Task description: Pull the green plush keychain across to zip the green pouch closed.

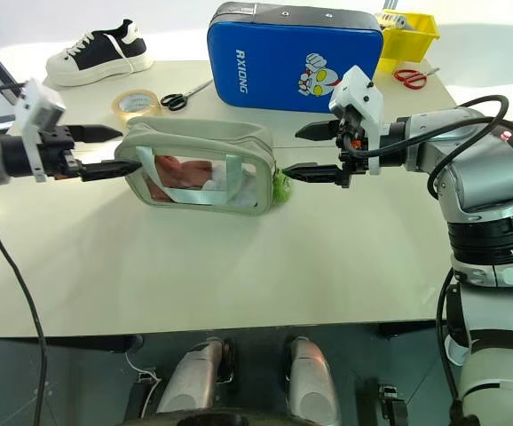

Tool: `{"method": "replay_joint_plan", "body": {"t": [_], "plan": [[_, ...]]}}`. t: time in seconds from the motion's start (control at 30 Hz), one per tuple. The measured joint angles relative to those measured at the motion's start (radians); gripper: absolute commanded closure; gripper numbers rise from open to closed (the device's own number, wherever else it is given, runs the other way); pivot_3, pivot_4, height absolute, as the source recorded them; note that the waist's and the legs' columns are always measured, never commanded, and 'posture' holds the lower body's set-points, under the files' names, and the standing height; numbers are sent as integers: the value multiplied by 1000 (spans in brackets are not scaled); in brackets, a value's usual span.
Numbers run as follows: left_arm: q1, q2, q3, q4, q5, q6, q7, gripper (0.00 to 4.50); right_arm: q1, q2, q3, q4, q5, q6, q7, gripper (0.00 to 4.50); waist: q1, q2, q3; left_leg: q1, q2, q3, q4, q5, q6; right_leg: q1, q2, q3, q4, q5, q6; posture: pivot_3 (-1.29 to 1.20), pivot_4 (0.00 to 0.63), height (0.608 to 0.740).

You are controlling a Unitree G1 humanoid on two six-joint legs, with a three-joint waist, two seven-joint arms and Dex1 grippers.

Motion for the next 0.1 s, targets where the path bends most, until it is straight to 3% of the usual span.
{"method": "replay_joint_plan", "body": {"t": [0.1], "plan": [[-7,10,41,1,-17,26,23,20,0,12,-15,0,1,5,-46,404,0,0,0,0,0,0,0,0,0,0,0,0,0,0,0,0,150,740]]}}
